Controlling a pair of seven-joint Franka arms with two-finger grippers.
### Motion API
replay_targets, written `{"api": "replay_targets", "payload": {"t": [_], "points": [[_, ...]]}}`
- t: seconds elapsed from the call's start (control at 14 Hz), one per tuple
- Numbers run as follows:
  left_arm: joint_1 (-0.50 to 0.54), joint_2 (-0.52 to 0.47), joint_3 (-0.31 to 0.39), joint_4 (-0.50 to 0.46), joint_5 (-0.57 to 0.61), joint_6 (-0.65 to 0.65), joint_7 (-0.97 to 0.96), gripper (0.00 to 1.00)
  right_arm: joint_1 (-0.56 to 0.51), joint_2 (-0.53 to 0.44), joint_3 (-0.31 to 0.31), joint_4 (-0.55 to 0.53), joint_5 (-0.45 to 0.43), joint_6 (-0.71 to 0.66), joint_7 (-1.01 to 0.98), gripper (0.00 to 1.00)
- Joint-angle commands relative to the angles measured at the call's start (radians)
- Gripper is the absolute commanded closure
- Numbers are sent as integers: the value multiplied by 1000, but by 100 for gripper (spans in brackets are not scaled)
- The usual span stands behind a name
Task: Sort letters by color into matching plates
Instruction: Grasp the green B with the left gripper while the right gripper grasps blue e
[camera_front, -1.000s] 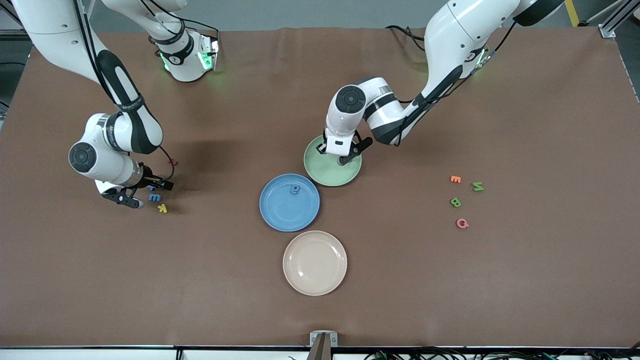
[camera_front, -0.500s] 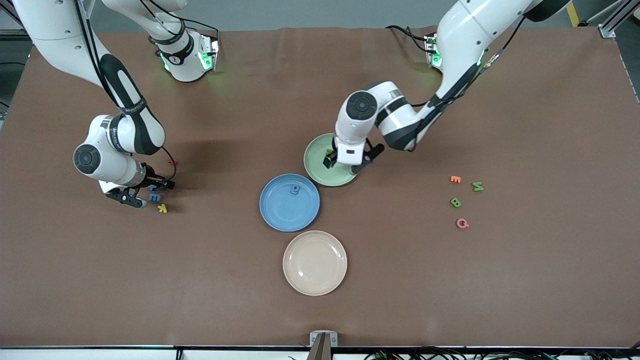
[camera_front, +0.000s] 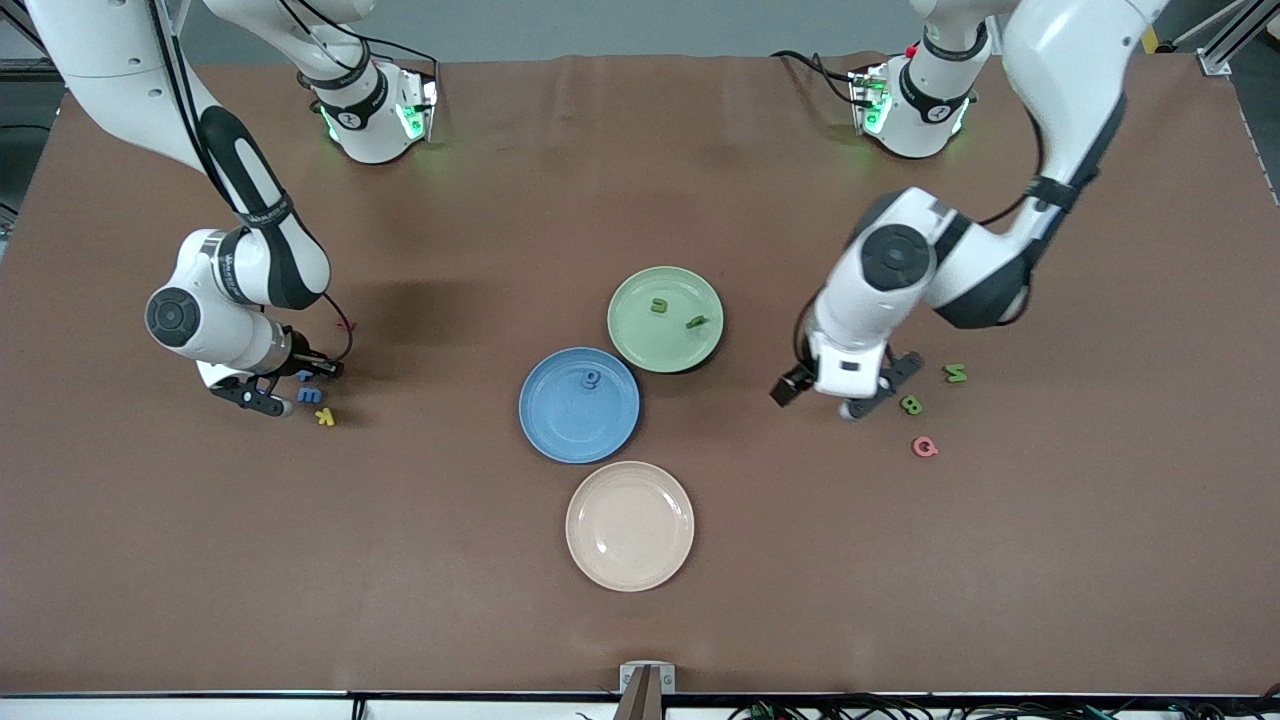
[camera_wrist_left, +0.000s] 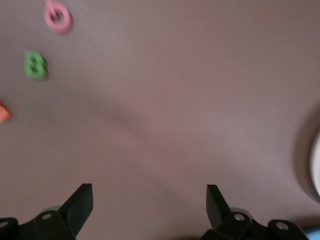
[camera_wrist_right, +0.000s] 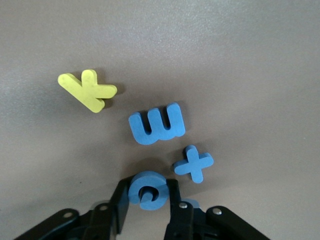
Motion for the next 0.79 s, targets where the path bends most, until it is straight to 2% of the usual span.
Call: {"api": "replay_targets", "payload": {"t": [0.0,0.21,0.36,0.5,0.71], "points": [[116,1,-7,-22,27,-3,132,2,-4,-2,-2,-7,-13,7,17,77],[212,25,-7,-28,73,5,205,4,8,-19,-1,-2,-13,-6,38,79],[270,66,-7,-39,164,18,207,5,51,-48,-1,4,-13,-24,89,80],[305,100,-7,-50,222,37,205,10,83,-73,1,28,-15,-52,149,80],[328,151,-8,-50,222,40,200,18,146,-73,4,160,-13,-244,254,80]]}}
